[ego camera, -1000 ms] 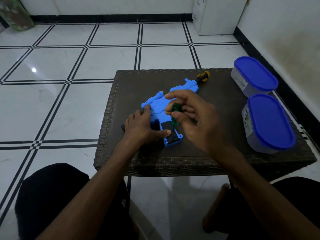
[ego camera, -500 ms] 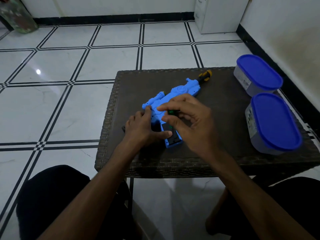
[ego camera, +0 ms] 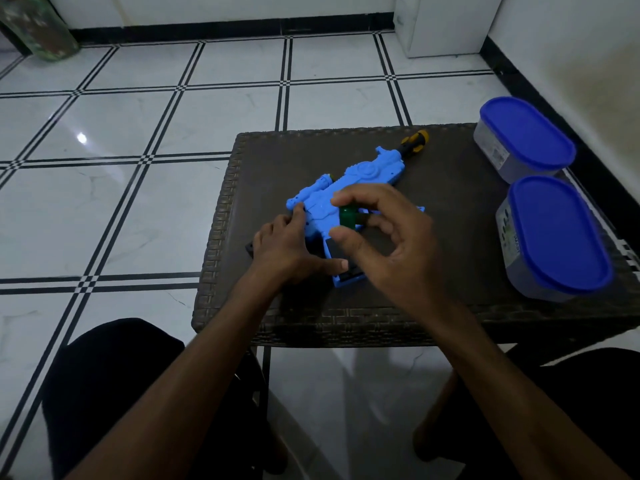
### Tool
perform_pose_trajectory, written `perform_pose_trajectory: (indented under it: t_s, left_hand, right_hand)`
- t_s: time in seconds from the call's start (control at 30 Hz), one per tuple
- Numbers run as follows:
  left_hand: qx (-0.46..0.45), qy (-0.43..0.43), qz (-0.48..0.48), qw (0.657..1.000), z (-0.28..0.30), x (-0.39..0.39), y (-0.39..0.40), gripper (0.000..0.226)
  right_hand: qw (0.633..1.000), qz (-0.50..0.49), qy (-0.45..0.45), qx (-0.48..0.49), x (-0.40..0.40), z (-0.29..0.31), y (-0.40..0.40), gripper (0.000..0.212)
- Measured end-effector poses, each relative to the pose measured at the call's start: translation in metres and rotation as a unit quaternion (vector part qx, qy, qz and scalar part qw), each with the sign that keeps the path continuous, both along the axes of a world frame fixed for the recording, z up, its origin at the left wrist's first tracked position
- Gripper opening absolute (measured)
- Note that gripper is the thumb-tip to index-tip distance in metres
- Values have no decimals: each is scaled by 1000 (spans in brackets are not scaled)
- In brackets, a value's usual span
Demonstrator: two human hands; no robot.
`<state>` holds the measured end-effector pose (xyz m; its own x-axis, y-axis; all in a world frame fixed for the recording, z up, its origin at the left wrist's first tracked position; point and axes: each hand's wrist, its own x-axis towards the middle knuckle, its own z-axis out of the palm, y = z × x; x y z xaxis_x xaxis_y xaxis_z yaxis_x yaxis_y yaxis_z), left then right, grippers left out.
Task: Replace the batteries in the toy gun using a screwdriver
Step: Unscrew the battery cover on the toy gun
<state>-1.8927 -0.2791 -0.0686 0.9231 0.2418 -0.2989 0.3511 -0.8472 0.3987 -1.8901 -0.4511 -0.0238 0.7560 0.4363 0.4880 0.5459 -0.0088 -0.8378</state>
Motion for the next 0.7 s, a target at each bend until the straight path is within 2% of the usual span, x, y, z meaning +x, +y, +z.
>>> perform_pose_trajectory:
  t_s: [0.17, 0.5, 0.7]
  left_hand:
    - [15, -15, 11, 1000, -1, -5, 0, 125]
    - [33, -32, 78, 996, -3, -23, -8, 127]
    - [29, -24, 79, 996, -2, -21, -7, 128]
  right_hand:
    - [998, -51, -26, -9, 3, -3, -3, 24]
    - [1000, -9, 19, -1, -3, 1, -6, 29]
    - [999, -2, -35, -19, 6, 4, -6, 23]
